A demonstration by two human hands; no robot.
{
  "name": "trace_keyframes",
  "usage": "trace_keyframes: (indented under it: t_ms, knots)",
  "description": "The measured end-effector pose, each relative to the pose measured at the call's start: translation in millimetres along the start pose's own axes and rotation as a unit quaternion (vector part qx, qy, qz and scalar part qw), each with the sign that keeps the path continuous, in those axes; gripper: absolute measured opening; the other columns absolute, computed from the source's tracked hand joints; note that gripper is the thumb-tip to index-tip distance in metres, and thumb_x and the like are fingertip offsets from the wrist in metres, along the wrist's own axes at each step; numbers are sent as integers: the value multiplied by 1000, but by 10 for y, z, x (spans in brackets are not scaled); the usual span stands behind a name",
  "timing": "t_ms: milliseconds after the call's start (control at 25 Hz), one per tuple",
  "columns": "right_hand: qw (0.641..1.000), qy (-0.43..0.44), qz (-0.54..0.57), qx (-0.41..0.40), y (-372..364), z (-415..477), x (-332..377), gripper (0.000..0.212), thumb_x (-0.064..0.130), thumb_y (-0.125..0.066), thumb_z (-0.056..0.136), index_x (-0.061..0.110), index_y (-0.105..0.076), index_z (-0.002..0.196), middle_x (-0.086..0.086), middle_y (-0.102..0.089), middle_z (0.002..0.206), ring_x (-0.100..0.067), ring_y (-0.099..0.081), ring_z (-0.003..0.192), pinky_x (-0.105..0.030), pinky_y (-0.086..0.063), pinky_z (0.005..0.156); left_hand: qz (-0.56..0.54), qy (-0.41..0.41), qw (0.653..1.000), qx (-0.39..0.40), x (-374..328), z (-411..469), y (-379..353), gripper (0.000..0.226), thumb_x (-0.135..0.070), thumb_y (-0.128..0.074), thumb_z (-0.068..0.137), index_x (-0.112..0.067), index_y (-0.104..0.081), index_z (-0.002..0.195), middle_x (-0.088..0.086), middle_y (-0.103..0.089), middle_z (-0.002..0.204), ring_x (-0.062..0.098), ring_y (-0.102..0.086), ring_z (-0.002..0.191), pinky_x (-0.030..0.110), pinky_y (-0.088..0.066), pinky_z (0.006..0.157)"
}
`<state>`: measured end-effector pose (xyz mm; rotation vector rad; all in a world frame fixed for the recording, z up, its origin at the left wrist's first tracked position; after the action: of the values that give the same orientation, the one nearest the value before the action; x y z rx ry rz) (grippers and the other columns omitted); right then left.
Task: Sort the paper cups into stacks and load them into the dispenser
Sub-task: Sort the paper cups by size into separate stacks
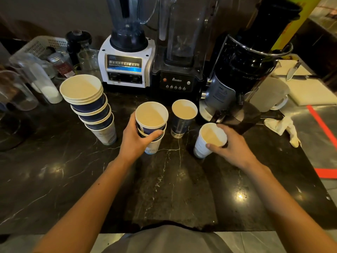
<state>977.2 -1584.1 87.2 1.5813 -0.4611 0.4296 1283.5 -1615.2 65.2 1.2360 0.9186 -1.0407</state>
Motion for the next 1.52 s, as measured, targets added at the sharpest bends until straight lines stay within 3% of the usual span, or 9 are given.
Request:
trace_keyframes:
  t_ms: [160, 280, 400, 520, 760, 960, 1120, 1320, 1520]
  knots:
    - [999, 35, 12, -5, -17, 70, 223, 80, 52, -69, 82, 25, -35, 149, 2, -30, 157, -18, -26, 144, -39, -26, 113, -2, -1, 1000, 5, 2, -10, 8, 88, -35, -79, 71, -26, -29, 143, -21, -43, 133, -4, -41, 126, 13, -39, 99]
    - [984, 163, 73, -19, 52, 225, 862, 61, 53, -66, 84, 31, -51, 138, 6, -38, 152, -13, -32, 141, -44, -32, 114, 1, -2, 1000, 3, -7, -15, 4, 87, -34, -80, 72, -27, -29, 142, -20, -43, 134, -4, -41, 126, 13, -39, 100]
    - [963, 261, 32, 61, -142, 371, 1421, 34, 44, -66, 89, 32, -66, 121, 5, -42, 150, -13, -32, 140, -38, -29, 112, -1, -4, 1000, 6, -10, -17, 17, 87, -35, -79, 72, -25, -30, 143, -22, -44, 133, -9, -43, 123, 12, -39, 100]
    - [947, 297, -8, 118, -367, 451, 1569, 20, 36, -63, 93, 27, -73, 107, 5, -50, 143, -14, -26, 142, -42, -27, 113, -2, -7, 1000, 9, -21, -26, 33, 84, -37, -77, 72, -25, -31, 141, -25, -45, 129, -13, -43, 121, 10, -40, 99]
    - [944, 325, -17, 53, -328, 439, 1589, 14, 21, -61, 93, 23, -75, 96, 10, -65, 121, -19, -38, 136, -44, -33, 110, -2, -14, 1000, 9, -24, -7, 14, 82, -35, -79, 73, -25, -32, 140, -20, -48, 129, -8, -45, 122, 10, -40, 99]
    - [926, 300, 133, -188, 351, 327, 1485, 19, 13, -58, 93, 7, -72, 105, 0, -67, 112, -11, -50, 120, -32, -41, 104, -1, 1, 1000, 7, -30, -30, 38, 80, -42, -77, 69, -37, -31, 135, -38, -43, 123, -20, -45, 115, 3, -41, 89]
    - [906, 275, 79, -311, 916, 87, 1029, 17, 11, -58, 94, 3, -70, 105, 3, -61, 112, -13, -51, 122, -34, -43, 105, 7, 7, 1000, -3, -14, -11, 7, 80, -39, -78, 69, -36, -30, 134, -32, -42, 124, -13, -42, 117, 2, -39, 90]
    - [912, 259, -3, -318, 934, -175, 445, 15, 5, -60, 93, -2, -71, 101, -6, -66, 104, -13, -51, 118, -45, -44, 104, 7, 5, 1000, -10, 6, -2, -10, 84, -32, -78, 73, -28, -29, 142, -23, -41, 131, -5, -38, 123, -2, -36, 88]
    - [947, 237, -99, -194, 444, -175, 167, 11, 4, -68, 86, 5, -73, 95, -9, -70, 100, -27, -57, 113, -39, -37, 109, -12, 3, 1000, -2, -2, -25, 2, 89, -42, -74, 68, -26, -29, 143, -16, -43, 137, 1, -41, 127, 12, -40, 97]
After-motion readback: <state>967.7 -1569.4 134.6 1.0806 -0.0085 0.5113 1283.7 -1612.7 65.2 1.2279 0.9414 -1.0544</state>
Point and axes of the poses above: each hand's wrist, its own z-axis towards the middle knuckle, its own y-axis out of the back of the hand, x = y × z, the point moved 4 cm from there along z, towards the middle knuckle
